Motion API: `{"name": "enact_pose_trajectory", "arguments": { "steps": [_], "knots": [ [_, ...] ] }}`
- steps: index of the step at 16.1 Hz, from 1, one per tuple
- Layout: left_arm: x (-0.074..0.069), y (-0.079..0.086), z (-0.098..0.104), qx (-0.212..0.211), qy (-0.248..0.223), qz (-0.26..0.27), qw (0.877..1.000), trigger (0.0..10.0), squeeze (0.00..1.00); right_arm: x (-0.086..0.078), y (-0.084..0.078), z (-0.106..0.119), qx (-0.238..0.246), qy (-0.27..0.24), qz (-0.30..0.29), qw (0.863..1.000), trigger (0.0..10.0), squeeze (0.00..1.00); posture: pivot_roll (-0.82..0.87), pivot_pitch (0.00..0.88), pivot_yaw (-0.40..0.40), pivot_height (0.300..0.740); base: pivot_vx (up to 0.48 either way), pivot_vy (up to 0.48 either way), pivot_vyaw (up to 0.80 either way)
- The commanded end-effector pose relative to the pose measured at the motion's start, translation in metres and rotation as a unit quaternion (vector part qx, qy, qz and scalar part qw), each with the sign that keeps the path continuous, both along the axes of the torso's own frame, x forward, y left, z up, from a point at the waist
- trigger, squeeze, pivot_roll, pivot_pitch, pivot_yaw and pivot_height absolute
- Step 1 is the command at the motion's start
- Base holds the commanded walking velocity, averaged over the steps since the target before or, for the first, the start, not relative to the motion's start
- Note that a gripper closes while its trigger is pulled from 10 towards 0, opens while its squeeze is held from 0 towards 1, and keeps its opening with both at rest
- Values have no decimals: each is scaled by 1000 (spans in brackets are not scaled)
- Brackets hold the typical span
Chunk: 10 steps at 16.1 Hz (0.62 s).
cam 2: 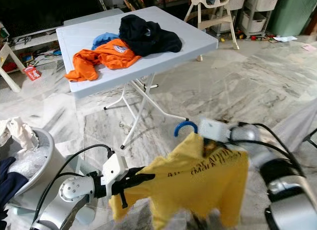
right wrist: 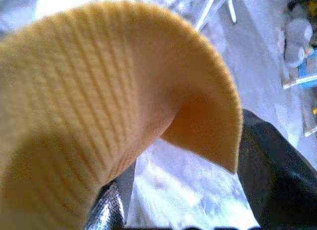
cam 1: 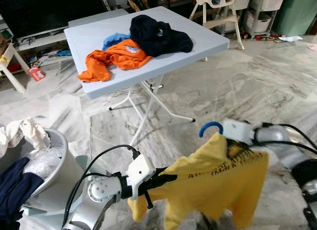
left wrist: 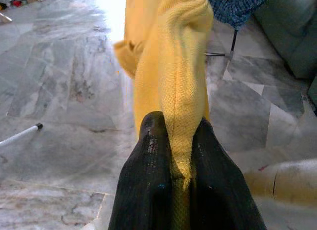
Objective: Hang hanger
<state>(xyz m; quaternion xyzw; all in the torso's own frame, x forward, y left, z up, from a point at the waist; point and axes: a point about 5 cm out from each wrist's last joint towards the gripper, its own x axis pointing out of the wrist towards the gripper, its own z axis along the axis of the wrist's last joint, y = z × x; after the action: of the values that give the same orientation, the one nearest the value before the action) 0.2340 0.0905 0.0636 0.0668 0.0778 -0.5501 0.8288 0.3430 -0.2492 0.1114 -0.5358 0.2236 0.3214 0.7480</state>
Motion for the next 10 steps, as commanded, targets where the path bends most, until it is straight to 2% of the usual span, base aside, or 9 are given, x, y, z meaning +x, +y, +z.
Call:
{"name": "enact_pose_trajectory", "arguments": {
  "steps": [1, 2, 3, 4, 6, 7, 8, 10],
  "knots": [
    [11, 5, 16, -26, -33, 21, 999, 0, 0, 9, -11, 14, 10, -69, -47, 996, 10000, 1000, -129, 26, 58, 740, 0, 0, 0],
    [12, 5, 16, -27, -35, 25, 999, 0, 0, 15, -9, 25, 59, -106, -72, 990, 10000, 1000, -131, 26, 58, 740, 0, 0, 0],
    [14, 7, 16, -26, -39, 39, 998, 0, 0, 18, -4, 33, 122, -116, -85, 982, 10000, 1000, -133, 27, 60, 740, 0, 0, 0],
    [16, 9, 15, -26, -40, 48, 998, 0, 0, 17, 0, 35, 148, -107, -75, 980, 10000, 1000, -133, 27, 60, 740, 0, 0, 0],
    [29, 19, 12, 1, -63, 102, 993, 0, 0, 14, 1, 36, 156, -88, -47, 983, 10000, 1000, -136, 28, 61, 740, 0, 0, 0],
    [34, 23, 13, -8, -61, 124, 990, 0, 0, 14, 2, 38, 176, -84, -44, 980, 10000, 1000, -138, 30, 61, 740, 0, 0, 0],
    [36, 26, 14, -11, -58, 131, 990, 0, 0, 13, 2, 39, 198, -72, -46, 976, 10000, 1000, -139, 31, 61, 740, 0, 0, 0],
    [38, 28, 13, -9, -61, 135, 989, 0, 0, 12, -1, 40, 194, -65, -49, 978, 10000, 1000, -138, 33, 58, 740, 0, 0, 0]
  ]
}}
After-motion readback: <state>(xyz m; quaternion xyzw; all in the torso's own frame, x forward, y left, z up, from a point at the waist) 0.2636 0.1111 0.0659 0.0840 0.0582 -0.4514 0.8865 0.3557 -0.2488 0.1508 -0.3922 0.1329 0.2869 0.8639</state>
